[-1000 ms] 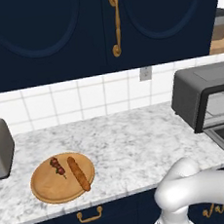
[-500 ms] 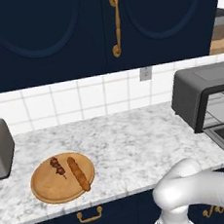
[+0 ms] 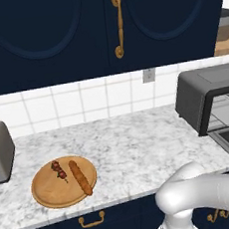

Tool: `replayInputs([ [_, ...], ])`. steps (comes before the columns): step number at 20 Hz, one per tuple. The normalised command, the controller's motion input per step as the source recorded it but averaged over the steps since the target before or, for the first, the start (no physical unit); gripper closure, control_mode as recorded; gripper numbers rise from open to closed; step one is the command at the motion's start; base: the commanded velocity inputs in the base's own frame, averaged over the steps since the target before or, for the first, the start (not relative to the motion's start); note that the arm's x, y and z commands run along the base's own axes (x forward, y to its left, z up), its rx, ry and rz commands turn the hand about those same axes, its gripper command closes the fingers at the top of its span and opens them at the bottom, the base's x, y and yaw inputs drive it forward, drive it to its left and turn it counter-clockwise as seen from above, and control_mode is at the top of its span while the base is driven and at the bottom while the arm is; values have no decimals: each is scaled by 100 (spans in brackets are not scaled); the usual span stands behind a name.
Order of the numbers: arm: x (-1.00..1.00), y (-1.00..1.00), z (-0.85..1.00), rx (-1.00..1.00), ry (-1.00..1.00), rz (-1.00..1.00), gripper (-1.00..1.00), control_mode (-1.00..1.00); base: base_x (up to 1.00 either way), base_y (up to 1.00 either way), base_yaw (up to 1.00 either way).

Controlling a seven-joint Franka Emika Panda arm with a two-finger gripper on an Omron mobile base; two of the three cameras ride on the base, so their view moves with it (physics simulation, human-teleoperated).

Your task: Pick up the kebab skewer and baguette bread, and place them inside the toaster oven. Close the toaster oven door and start by setting the timer.

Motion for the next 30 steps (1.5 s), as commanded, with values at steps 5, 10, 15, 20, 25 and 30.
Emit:
replayInputs([
  [5,-57,-2,21,2,0,2,-100,-100,0,0,0],
  [10,-58,11,47,0,2,0,-100,-100,0,0,0],
  [15,-39,80,23,0,6,0,-100,-100,0,0,0],
  [20,-19,100,0,0,6,2,-100,-100,0,0,0],
  [25,0,100,0,0,3,16,-100,-100,0,0,0],
  [30,3,100,0,1,3,16,-100,-100,0,0,0],
])
